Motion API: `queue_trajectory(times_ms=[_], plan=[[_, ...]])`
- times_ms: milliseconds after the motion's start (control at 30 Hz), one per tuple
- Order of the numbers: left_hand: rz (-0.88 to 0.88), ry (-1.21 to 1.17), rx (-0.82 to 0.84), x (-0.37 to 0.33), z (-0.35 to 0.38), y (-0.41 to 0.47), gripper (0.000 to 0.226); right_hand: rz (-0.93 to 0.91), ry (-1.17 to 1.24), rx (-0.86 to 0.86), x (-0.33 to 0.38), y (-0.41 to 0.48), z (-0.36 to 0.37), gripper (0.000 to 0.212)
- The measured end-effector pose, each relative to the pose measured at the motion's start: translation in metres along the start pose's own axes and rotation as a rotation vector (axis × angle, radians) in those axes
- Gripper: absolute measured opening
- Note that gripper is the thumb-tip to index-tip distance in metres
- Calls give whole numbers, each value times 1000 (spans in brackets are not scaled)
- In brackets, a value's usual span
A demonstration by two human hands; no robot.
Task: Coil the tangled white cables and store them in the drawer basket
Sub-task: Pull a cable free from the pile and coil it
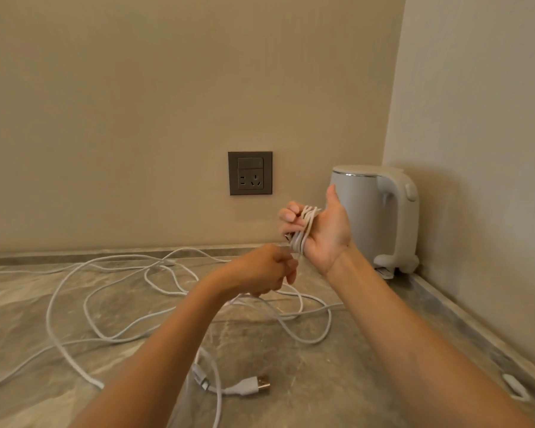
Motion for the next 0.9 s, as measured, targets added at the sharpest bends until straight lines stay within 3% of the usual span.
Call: queue_trajectory(times_ms=[100, 233, 433, 733, 900], plan=[[0, 71, 88, -6, 1, -5, 34, -148, -94, -137, 5, 1, -5, 69], [3, 107, 123, -13, -4, -12, 31, -179, -437, -215, 6, 2, -12, 78], [70, 10, -70, -17, -29, -18, 30, -120, -1052, -295, 9, 6, -22, 94], [186, -118, -519, -11, -50, -15, 34, 335, -1311, 68, -6, -3, -15, 102], [255, -158, -673, -10, -53, -14, 36, 480, -1138, 330, -14, -11, -7, 98]])
Point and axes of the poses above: each hand's wrist, its own y-axis towards the middle knuckle, its own z-axis out of the palm, x = y × z, the point moved 3 cm from there along y, towards the middle knuckle, and after that the axes turned 1 degree about -y, right-handed, at the moved point
